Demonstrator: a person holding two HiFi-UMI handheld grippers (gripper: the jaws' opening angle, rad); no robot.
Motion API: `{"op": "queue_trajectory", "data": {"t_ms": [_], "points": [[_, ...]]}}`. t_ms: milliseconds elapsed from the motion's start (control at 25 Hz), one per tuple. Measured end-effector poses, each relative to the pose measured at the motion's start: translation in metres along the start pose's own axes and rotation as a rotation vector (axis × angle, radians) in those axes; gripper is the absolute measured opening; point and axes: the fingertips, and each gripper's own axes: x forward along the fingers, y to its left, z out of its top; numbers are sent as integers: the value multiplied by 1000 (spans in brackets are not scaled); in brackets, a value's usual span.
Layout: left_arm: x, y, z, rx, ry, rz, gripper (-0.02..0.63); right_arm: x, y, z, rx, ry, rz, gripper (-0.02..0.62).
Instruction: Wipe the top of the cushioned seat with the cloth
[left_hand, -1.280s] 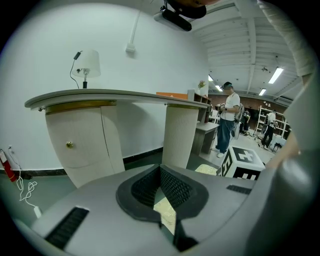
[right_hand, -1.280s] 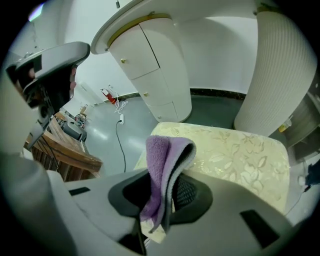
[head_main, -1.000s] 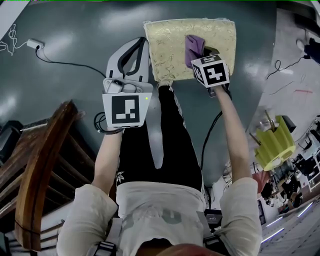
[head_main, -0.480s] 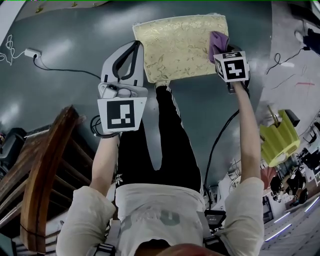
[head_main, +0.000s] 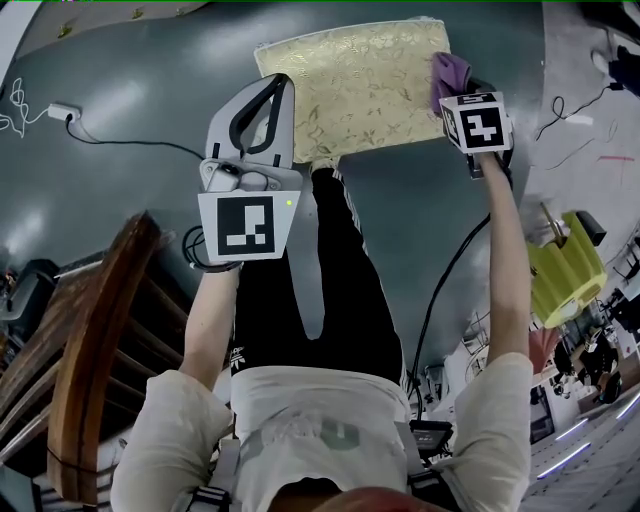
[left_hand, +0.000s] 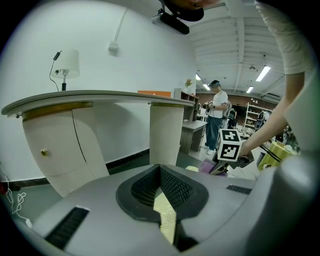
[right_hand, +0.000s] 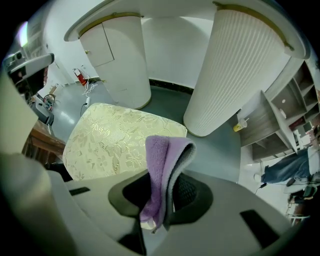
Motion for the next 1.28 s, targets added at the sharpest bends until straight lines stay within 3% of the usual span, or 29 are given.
{"op": "queue_trajectory", "data": {"t_ms": [520,1280], "points": [[4,5,-2,4,9,4,6,3,-17,-4,-48,34,-42,94],[4,0,-1,-10,0,-2,6,5,-27,-9,-3,33,-72,92]]}}
